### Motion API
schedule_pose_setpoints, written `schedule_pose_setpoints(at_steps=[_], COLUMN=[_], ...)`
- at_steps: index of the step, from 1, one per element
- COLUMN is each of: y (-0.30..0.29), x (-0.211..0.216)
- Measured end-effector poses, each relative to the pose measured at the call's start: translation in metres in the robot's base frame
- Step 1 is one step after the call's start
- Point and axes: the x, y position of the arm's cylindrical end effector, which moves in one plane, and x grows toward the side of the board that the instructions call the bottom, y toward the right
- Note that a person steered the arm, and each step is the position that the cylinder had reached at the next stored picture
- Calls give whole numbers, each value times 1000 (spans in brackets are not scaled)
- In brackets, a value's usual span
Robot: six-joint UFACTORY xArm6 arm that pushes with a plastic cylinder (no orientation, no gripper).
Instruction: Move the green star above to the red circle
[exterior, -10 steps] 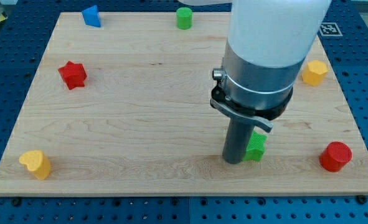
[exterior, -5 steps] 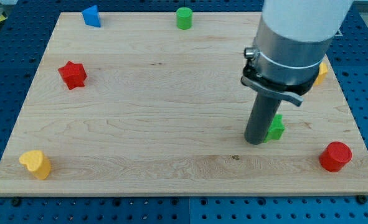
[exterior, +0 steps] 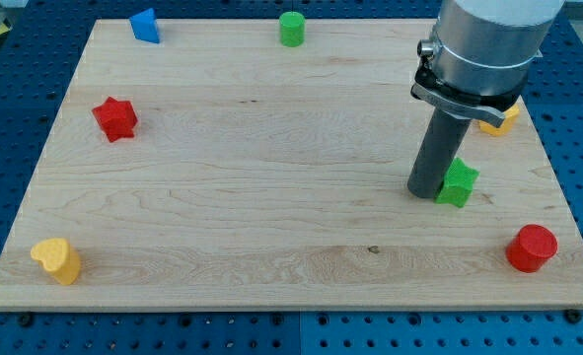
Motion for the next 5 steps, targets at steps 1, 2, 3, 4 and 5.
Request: schedule_pose_setpoints(at_steps=[1,2,3,4,5], y=[-12,-21,-24,-8,27], x=[-4,-14,-30,-30,-10])
